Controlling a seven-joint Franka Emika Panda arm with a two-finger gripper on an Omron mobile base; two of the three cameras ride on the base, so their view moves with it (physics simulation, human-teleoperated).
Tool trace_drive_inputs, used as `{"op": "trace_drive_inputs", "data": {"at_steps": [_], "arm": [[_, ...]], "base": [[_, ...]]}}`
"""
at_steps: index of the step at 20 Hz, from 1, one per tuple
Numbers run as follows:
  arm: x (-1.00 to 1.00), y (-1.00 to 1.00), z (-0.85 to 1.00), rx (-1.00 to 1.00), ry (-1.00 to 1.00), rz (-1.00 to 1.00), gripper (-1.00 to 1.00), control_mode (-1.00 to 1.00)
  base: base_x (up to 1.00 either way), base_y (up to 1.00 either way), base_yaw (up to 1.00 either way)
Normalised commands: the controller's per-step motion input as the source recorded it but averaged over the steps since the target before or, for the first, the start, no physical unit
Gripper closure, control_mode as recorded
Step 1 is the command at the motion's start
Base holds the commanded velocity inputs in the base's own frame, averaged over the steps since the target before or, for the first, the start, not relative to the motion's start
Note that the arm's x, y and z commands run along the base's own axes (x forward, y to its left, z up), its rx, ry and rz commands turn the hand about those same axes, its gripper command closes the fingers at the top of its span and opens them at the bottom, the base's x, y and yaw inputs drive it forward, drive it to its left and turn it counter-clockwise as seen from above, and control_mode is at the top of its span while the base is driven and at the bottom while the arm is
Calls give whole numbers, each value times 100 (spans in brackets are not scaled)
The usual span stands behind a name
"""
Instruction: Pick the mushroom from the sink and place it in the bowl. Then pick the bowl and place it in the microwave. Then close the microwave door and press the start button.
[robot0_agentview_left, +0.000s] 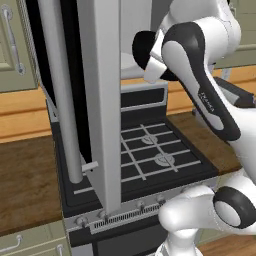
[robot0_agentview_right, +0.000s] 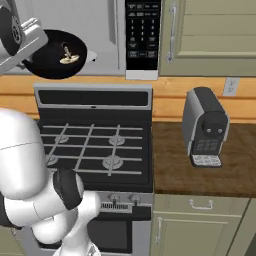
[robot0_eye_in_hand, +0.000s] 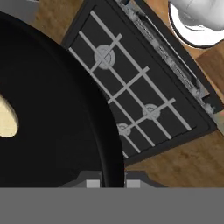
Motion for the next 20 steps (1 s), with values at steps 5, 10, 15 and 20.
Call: {"op": "trace_drive_inputs", "data": {"at_steps": [5, 10, 15, 20], "arm": [[84, 11, -5, -6, 6, 6, 100, -100], [81, 11, -46, -14, 0, 22, 100, -100], [72, 2, -61, -13, -3, 31, 100, -100], [81, -4, -7, -5, -11, 28, 100, -100]], "base": [[0, 0, 0], [0, 0, 0], [0, 0, 0], [0, 0, 0]]}}
